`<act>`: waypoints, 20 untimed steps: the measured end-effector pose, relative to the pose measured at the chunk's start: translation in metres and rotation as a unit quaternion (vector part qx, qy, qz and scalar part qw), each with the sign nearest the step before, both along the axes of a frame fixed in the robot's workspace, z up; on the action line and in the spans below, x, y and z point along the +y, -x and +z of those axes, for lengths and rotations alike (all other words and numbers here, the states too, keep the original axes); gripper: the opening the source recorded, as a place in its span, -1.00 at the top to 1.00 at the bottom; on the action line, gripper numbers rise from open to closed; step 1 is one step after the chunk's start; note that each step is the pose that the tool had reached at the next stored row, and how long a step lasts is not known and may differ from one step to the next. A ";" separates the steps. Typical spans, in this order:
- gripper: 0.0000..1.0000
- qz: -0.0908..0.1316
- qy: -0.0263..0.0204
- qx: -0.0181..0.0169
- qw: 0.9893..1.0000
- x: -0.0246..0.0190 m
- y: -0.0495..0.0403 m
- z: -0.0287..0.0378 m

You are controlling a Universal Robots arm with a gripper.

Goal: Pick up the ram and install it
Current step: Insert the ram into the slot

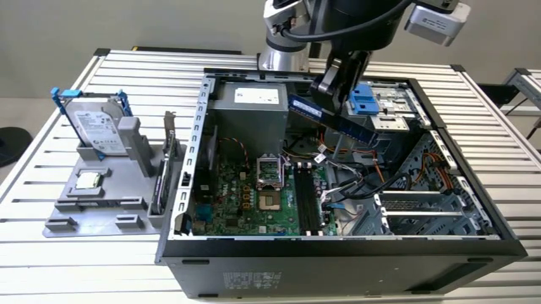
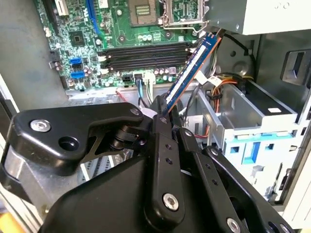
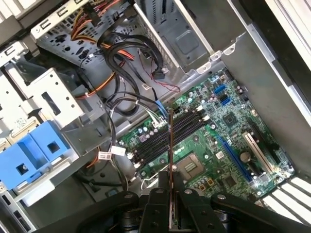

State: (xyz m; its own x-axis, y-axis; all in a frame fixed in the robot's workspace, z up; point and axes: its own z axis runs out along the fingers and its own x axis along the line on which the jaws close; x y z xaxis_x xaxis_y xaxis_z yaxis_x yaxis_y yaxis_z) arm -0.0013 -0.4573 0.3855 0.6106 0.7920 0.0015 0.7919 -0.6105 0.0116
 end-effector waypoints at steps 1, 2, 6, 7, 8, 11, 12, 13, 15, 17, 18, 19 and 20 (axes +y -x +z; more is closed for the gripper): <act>1.00 -0.004 0.000 0.000 1.000 0.0000 -0.0001 0.0000; 1.00 -0.009 0.000 0.000 1.000 0.0000 -0.0001 0.0000; 1.00 -0.028 0.000 0.000 1.000 0.0000 0.0000 0.0000; 1.00 -0.032 0.000 0.000 0.999 0.0000 0.0000 0.0000; 1.00 -0.037 0.000 0.000 0.999 0.0000 0.0000 0.0000; 1.00 -0.049 0.000 0.000 0.999 0.0000 0.0000 0.0000; 1.00 -0.053 0.000 0.000 0.999 0.0000 0.0000 0.0000; 1.00 -0.057 0.000 0.000 0.998 0.0000 0.0000 0.0000; 1.00 -0.065 0.000 0.000 0.998 0.0000 0.0000 0.0000; 1.00 -0.071 0.000 0.000 0.997 0.0000 0.0000 0.0000; 1.00 -0.074 0.000 0.000 0.997 0.0000 0.0000 0.0000; 1.00 -0.077 0.000 0.000 0.997 0.0000 0.0000 0.0000; 1.00 -0.080 0.000 0.000 0.997 0.0000 0.0000 0.0000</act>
State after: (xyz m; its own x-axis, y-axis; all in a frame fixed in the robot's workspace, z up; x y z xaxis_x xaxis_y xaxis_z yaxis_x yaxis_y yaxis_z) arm -0.0013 -0.4573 0.3855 0.7290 0.6845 0.0014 0.6844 -0.7290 0.0116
